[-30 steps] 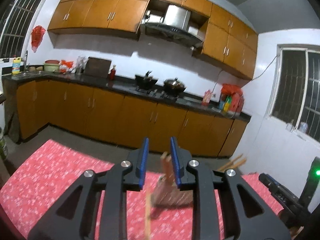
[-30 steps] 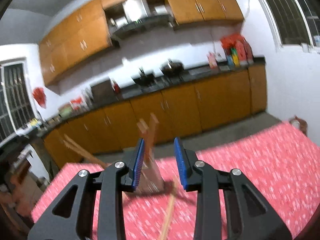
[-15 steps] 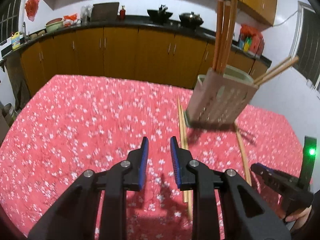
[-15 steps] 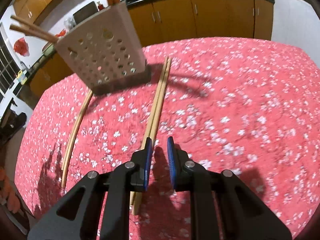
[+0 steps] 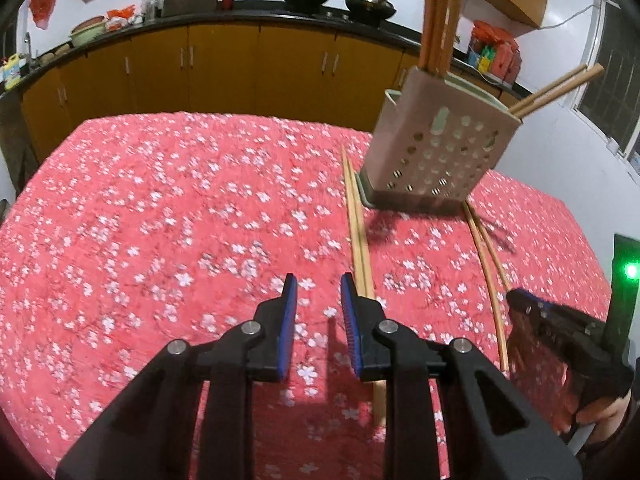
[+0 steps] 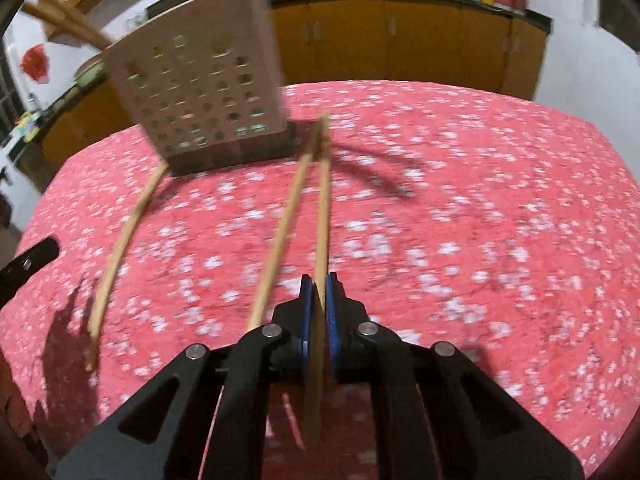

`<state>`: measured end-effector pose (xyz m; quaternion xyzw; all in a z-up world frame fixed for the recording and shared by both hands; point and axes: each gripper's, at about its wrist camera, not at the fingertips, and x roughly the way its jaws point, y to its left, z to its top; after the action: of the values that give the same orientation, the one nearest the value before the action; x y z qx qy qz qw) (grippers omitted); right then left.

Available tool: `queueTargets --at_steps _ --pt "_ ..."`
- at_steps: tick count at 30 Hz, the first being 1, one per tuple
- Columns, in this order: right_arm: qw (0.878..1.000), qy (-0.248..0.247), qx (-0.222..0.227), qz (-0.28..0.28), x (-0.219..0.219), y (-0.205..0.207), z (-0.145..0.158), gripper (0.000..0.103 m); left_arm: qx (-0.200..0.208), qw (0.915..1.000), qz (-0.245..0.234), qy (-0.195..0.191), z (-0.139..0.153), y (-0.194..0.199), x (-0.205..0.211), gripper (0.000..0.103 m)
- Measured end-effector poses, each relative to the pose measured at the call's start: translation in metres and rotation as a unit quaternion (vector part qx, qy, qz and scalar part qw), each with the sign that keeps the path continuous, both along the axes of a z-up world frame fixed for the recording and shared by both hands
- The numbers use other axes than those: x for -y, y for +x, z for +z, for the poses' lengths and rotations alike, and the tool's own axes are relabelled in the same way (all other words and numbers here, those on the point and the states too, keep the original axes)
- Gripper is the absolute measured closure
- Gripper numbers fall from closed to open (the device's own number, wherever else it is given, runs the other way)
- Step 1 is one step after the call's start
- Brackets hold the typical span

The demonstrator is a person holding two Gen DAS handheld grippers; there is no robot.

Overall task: Organize utensils
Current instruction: 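Lower both tools back down to the remaining chopsticks, then grasp a chopstick with the left gripper while the right gripper grasps another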

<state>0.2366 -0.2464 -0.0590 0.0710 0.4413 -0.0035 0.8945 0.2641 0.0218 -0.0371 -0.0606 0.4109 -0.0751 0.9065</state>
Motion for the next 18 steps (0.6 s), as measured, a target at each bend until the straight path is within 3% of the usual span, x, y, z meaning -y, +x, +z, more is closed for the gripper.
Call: queueTargets --at_steps 5,18 --pt "0.998 0.008 0.001 -0.056 0.034 -0.004 -0.002 0.096 -0.017 0.9995 -0.027 -0.005 -0.011 0.002 0.009 0.080" --pt "0.999 -0.013 0.007 -0.045 0.038 -0.008 -0.004 0.095 -0.034 0.9976 -0.056 0.022 -0.033 0.009 0.031 0.086"
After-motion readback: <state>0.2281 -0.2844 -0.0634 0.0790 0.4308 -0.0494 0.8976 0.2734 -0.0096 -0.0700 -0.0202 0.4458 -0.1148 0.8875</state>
